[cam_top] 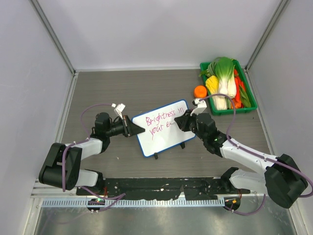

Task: Write a sentence on the whiteboard
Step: Write with the whiteboard marker on the whiteboard.

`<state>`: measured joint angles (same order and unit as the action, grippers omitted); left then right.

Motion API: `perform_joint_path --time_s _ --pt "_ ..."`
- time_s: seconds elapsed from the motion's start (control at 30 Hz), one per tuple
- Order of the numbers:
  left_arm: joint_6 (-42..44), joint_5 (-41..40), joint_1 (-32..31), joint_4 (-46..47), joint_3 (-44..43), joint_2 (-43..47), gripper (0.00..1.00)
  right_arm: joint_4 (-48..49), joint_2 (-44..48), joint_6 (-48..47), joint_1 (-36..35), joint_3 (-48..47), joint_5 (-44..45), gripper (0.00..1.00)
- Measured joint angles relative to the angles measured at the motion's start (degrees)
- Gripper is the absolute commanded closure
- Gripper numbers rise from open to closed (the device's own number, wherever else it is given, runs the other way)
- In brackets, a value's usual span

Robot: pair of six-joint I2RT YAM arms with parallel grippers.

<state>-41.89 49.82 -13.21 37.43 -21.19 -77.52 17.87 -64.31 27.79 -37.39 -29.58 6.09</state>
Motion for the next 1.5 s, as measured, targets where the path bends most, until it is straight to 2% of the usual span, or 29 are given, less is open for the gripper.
perform_joint_path --time_s 0.73,1.5 --pt "0.09 0.11 0.0 0.04 -0.02 0.0 1.0 -2.58 1.14 -0.55 0.0 -3.67 1.25 0.99" --pt "0.02 0.11 0.0 -0.02 -0.02 0.0 1.0 -1.36 -0.98 -0.63 0.0 -2.12 2.16 0.99"
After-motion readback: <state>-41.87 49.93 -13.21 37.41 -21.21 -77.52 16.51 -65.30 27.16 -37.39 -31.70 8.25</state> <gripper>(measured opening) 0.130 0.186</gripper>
